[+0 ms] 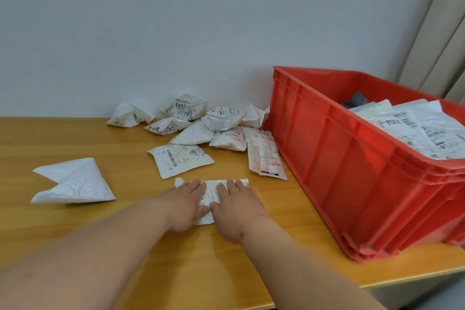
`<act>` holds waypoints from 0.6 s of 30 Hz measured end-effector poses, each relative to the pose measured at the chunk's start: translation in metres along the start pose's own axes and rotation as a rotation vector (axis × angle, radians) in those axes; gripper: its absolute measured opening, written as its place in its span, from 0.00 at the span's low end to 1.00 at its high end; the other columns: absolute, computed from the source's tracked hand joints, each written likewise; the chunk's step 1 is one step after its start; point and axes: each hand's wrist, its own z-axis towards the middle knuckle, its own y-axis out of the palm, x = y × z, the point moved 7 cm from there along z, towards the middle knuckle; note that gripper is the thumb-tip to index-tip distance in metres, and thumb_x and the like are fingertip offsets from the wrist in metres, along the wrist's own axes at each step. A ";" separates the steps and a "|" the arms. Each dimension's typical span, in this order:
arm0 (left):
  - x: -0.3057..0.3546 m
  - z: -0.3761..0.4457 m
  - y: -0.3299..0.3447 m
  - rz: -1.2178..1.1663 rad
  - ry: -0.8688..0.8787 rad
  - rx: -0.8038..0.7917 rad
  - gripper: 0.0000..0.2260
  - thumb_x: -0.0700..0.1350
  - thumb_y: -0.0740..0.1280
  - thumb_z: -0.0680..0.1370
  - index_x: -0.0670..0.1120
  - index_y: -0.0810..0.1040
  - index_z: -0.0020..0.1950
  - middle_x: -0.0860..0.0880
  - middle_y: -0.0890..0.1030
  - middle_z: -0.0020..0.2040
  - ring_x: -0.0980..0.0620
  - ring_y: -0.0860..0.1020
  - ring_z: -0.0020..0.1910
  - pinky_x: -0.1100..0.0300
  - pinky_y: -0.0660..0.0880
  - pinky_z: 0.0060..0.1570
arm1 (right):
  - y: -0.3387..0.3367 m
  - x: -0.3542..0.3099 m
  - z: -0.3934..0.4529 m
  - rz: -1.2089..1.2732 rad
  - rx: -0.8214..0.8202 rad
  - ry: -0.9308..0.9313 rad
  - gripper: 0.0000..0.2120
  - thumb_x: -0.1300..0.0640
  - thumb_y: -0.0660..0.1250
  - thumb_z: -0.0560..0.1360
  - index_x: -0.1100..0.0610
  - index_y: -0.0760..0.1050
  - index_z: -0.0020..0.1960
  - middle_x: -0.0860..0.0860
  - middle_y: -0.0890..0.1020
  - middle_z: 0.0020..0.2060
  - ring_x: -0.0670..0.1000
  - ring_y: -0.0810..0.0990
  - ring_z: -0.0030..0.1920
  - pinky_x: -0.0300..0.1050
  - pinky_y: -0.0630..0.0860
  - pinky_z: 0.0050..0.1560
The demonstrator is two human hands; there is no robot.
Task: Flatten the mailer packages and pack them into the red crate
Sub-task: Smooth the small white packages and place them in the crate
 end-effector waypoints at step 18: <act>0.001 0.002 -0.001 -0.030 -0.014 0.020 0.30 0.58 0.50 0.84 0.51 0.40 0.80 0.53 0.38 0.80 0.50 0.42 0.79 0.53 0.51 0.77 | -0.025 0.005 0.005 0.064 -0.124 0.060 0.26 0.41 0.59 0.77 0.50 0.66 0.72 0.55 0.71 0.68 0.58 0.61 0.72 0.57 0.63 0.68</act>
